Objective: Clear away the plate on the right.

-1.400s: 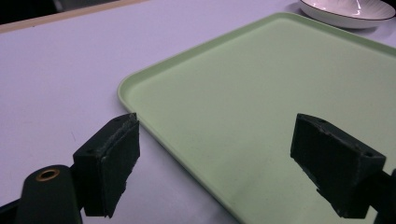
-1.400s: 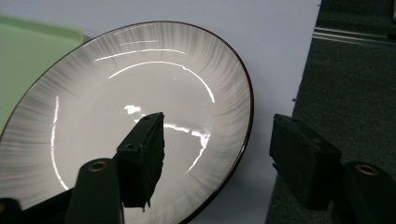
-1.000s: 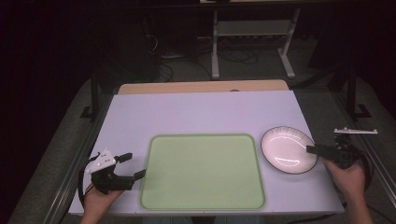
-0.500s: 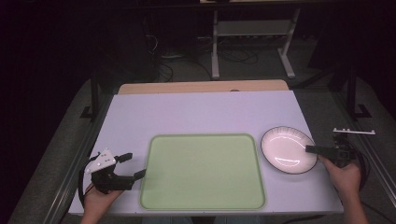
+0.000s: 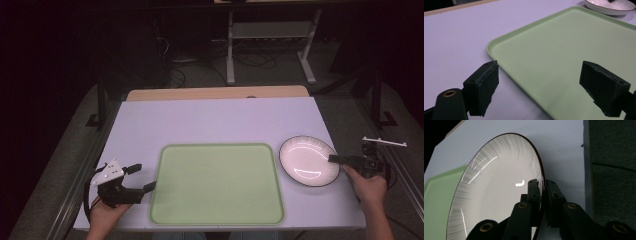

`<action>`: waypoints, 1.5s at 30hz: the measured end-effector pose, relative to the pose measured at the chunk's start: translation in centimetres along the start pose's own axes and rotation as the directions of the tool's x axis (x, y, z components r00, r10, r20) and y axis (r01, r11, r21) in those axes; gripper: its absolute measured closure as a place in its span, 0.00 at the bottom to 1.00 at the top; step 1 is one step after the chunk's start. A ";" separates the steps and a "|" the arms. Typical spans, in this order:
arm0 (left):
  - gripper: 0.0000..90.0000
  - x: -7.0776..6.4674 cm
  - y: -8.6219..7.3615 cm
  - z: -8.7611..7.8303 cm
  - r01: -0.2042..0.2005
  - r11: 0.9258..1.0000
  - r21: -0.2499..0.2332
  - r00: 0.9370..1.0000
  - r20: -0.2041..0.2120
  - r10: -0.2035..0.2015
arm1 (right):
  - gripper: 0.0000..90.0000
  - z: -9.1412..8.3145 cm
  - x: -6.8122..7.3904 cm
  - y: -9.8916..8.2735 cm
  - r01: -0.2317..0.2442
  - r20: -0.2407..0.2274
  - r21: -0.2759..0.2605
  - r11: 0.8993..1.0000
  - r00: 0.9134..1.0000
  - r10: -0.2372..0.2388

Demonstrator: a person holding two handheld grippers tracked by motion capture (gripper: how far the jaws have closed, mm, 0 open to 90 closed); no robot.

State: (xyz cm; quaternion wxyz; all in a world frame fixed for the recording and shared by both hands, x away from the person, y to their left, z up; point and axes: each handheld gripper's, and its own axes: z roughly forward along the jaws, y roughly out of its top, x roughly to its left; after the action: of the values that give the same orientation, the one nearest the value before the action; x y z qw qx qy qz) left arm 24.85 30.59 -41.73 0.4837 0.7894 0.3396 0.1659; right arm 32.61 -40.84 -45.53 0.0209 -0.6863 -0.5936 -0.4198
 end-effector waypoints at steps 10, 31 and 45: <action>0.17 0.1 0.0 -0.1 0.000 1.000 -0.003 1.000 -0.003 0.000 | 0.93 0.1 -0.6 -0.3 -0.116 -0.068 -0.031 0.993 0.991 0.113; 0.17 0.1 0.0 -0.3 0.003 1.000 -0.012 1.000 -0.005 -0.003 | 0.90 -1.3 -0.2 -0.5 -0.161 -0.113 -0.061 0.985 0.982 0.154; 0.17 0.1 0.0 -0.4 0.004 1.000 -0.013 1.000 -0.007 -0.004 | 0.90 -3.2 1.2 -0.3 -0.138 -0.136 -0.080 0.987 0.983 0.126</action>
State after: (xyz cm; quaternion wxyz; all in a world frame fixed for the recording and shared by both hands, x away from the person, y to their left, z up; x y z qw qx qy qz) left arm 24.74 30.91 -41.57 0.4882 0.7849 0.3417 0.1697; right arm 30.56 -41.45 -42.89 0.0568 -0.6954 -0.5247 -0.4878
